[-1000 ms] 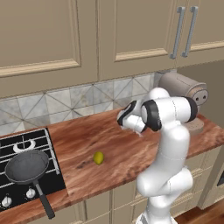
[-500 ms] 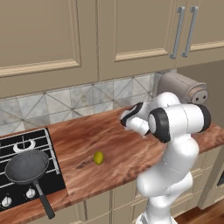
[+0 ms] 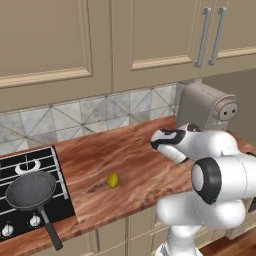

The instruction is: Place both pans onto different burners. Then place the lemon and the fish on different pans.

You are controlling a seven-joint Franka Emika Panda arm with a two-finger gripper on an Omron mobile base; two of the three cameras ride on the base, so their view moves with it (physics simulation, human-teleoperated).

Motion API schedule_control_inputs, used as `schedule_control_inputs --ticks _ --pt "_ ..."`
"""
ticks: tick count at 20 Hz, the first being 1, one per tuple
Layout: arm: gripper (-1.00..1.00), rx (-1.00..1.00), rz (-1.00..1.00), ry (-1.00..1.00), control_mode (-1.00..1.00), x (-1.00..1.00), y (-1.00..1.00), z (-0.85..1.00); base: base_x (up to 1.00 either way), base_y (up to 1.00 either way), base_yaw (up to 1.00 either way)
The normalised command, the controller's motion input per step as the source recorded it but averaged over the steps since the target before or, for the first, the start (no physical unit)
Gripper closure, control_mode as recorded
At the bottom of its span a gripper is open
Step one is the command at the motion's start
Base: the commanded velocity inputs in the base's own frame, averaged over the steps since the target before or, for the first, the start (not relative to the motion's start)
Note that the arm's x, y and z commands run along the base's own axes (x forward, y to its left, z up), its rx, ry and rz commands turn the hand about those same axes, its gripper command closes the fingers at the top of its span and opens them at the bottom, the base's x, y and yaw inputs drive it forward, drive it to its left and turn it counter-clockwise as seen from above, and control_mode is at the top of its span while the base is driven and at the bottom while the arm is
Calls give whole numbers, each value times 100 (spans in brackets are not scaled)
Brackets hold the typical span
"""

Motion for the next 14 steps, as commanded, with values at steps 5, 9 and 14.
schedule_control_inputs --ticks 5,9,14 --pt "100 0 0 8 -100 -44 -13 98 0 0 0" --pt "100 0 1 23 -100 -44 -3 100 0 0 0" --pt "100 0 4 22 -100 -53 -3 93 0 0 0"
